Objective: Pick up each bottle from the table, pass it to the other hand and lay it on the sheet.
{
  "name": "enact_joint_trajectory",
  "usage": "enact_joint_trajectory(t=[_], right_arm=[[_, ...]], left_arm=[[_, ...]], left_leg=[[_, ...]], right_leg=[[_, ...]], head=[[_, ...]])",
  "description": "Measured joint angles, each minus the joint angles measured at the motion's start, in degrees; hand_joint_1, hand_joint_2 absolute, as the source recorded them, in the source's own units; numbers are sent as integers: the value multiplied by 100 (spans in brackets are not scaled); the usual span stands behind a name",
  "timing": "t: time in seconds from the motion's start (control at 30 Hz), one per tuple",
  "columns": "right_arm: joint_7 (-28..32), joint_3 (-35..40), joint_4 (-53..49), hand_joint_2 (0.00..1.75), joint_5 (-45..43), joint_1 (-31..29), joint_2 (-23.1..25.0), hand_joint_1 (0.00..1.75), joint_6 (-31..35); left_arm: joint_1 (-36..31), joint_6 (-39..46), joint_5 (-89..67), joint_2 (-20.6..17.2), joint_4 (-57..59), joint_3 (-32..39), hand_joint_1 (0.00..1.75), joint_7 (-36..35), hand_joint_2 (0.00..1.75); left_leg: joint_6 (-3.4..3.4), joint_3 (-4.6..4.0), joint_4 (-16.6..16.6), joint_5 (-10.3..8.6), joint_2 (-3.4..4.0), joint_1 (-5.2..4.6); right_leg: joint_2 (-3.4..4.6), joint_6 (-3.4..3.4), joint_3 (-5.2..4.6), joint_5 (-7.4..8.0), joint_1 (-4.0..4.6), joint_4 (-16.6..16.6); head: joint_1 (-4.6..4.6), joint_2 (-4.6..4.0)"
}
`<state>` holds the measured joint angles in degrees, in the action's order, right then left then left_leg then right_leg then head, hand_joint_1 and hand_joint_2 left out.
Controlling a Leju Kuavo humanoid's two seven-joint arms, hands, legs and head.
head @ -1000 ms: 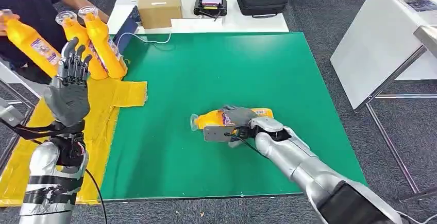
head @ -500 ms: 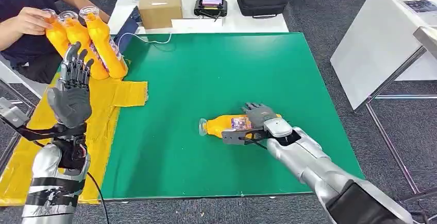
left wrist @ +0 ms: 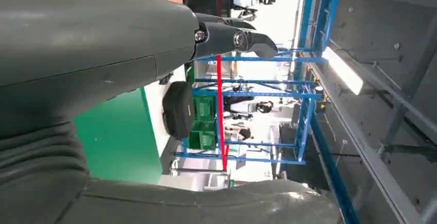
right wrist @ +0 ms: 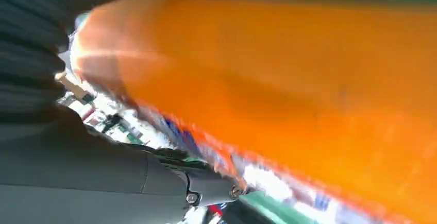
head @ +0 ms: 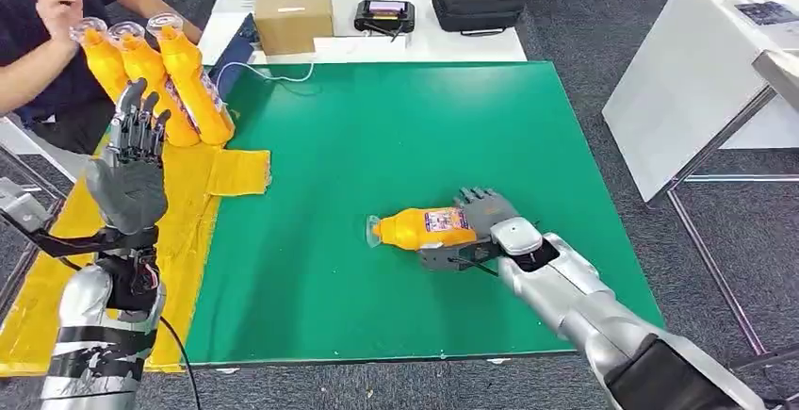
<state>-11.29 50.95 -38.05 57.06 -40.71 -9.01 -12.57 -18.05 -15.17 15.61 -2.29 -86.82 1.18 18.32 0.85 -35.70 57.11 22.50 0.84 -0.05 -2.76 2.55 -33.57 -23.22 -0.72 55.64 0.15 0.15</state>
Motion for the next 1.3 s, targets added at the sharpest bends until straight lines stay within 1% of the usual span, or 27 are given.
enact_joint_trajectory(t=[0.13,0.27,0.33,0.37,0.4,0.63,0.7,0.8,0.83,0.9,0.93,0.97,1.0,1.07,1.13,1.2,1.3], right_arm=[[371,-81,-7,175,-312,23,-131,175,-183],[620,-164,-2,175,-610,-30,-157,175,-437],[692,-205,2,175,-811,-45,-175,175,-577],[716,-227,11,175,-896,-45,-192,175,-603],[760,-249,31,175,-966,-44,-205,175,-611],[906,-321,144,175,-1397,-53,-306,175,-622],[834,-382,173,175,-1627,-46,-291,175,-394],[515,-679,156,175,-2059,107,-77,175,569],[535,-831,70,175,-2298,183,-43,175,788],[858,-1328,-505,175,-3178,505,-57,175,973],[930,-1511,-752,175,-3511,643,-59,175,954],[992,-1688,-1082,175,-3895,806,-59,175,907],[1084,-1988,-1700,175,-4486,1004,-68,175,857],[1127,-2371,-2616,175,-5006,1293,-72,175,846],[1140,-2608,-3365,175,-5053,1475,-79,175,919],[1173,-2699,-3979,175,-4902,1669,-85,175,1039],[1202,-2708,-4525,175,-4769,1896,-92,175,1118]], left_arm=[[-63,-50,63,0,90,-2,0,68,0],[-143,-96,85,-2,179,-20,0,114,0],[-194,-98,122,-2,219,-35,0,111,0],[-224,-98,129,-2,249,-48,0,111,0],[-253,-101,140,-2,280,-61,0,116,0],[-368,-105,232,-9,459,-166,0,179,0],[-366,-105,238,-11,481,-166,0,192,0],[-252,-61,264,-18,400,-164,0,44,0],[-167,-59,267,-20,327,-162,0,4,0],[91,-55,267,-11,125,-149,0,-13,0],[184,-37,267,-11,59,-149,0,-17,175],[284,-8,273,-9,-14,-149,0,-15,175],[425,99,297,26,-167,-149,0,9,175],[731,275,312,125,-443,-155,0,76,175],[1052,442,280,274,-682,-239,0,206,175],[1410,623,253,424,-912,-394,0,368,175],[1762,741,264,601,-1146,-564,0,485,175]], left_leg=[[1,20,-1,4,-5,-1],[1,24,-1,3,-4,-1],[2,24,-1,3,-2,-1],[2,24,0,2,-3,-1],[2,25,0,1,-3,-1],[3,27,0,2,-5,-1],[3,27,-1,1,-6,-1],[3,26,-3,2,-4,-2],[3,25,-3,2,-4,-2],[3,17,-3,1,-3,-2],[3,10,-2,0,-4,-4],[3,0,-1,-1,-5,-4],[3,-10,-1,-1,-5,-4],[3,-20,-1,-1,-4,-5],[4,-27,-1,2,-3,-4],[6,-37,-1,13,-3,-5],[8,-47,-1,19,-3,-11]], right_leg=[[-3,-3,-27,-4,-3,-3],[-2,-1,-27,-2,-2,-3],[-1,0,-13,-1,-2,-2],[-1,0,22,-1,-3,-2],[-2,2,30,0,-3,-2],[-2,2,39,-1,-2,-2],[-3,1,45,-1,-2,-2],[0,-1,43,2,-2,-2],[0,-3,41,4,-2,-2],[-1,-4,35,5,-3,-2],[-1,-5,27,7,-3,-1],[-2,-11,17,14,-3,1],[-2,-10,4,14,-2,1],[-2,-10,-7,13,-2,1],[-3,-11,-16,8,-1,0],[-3,2,-22,-4,-4,0],[-2,2,-32,-4,-7,-1]], head=[[2,0],[0,0],[0,0],[0,0],[0,0],[-2,0],[2,0],[-4,0],[0,0],[4,0],[2,0],[-2,0],[0,0],[-4,0],[2,0],[0,0],[0,0]])
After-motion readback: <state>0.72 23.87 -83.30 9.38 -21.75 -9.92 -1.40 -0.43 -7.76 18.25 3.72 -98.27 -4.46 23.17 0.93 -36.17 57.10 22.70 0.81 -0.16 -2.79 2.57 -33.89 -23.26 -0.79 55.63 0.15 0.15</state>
